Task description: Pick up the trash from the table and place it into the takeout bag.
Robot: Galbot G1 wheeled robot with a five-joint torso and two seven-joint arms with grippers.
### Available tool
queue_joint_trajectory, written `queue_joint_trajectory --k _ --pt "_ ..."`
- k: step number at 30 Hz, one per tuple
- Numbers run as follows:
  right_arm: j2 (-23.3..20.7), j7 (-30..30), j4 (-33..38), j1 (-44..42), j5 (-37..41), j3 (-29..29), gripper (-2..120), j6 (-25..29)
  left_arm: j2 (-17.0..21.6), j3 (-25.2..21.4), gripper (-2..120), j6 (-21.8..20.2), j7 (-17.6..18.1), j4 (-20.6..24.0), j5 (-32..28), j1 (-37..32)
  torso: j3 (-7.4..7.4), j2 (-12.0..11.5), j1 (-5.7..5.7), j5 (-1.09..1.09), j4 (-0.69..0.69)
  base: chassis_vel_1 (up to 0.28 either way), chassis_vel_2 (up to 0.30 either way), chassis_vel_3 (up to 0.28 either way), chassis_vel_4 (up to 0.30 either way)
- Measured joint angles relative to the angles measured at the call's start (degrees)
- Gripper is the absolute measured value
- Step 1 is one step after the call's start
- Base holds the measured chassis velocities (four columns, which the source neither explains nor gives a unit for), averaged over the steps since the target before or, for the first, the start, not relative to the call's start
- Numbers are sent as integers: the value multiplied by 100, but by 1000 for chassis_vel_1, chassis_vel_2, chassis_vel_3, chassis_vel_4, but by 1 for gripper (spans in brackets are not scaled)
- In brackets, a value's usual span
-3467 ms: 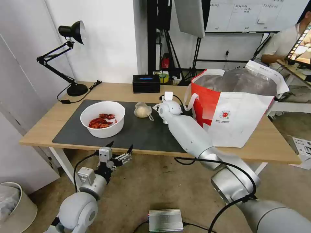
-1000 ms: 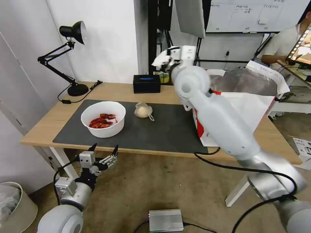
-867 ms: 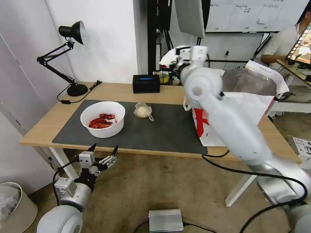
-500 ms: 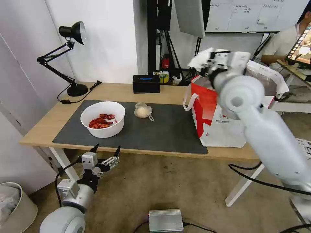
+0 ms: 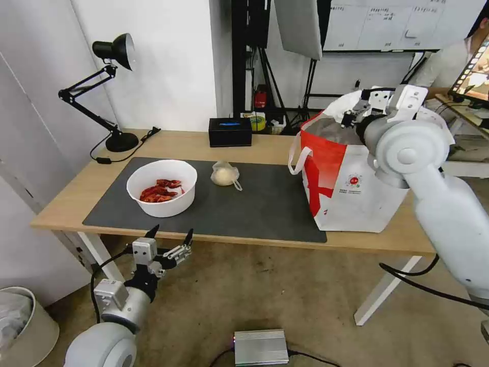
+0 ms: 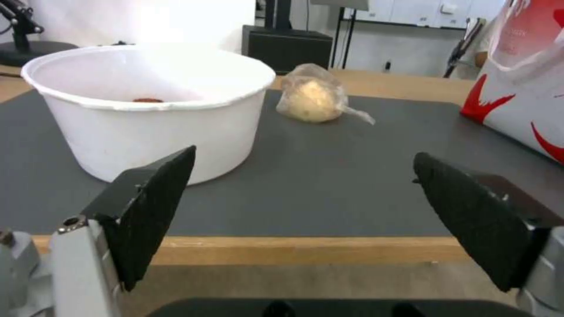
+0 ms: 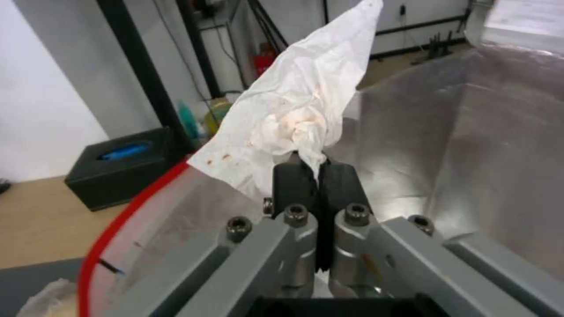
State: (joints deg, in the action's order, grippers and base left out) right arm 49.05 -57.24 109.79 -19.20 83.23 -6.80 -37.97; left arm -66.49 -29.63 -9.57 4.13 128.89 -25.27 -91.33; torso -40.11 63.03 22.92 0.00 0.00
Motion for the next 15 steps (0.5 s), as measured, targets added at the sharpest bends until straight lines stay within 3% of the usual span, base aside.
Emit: queue_joint_trajectory --k 15 --pt "-302 -231 112 -227 372 -212 0 97 -30 134 100 -2 5 -44 12 97 0 0 0 0 0 0 0 0 0"
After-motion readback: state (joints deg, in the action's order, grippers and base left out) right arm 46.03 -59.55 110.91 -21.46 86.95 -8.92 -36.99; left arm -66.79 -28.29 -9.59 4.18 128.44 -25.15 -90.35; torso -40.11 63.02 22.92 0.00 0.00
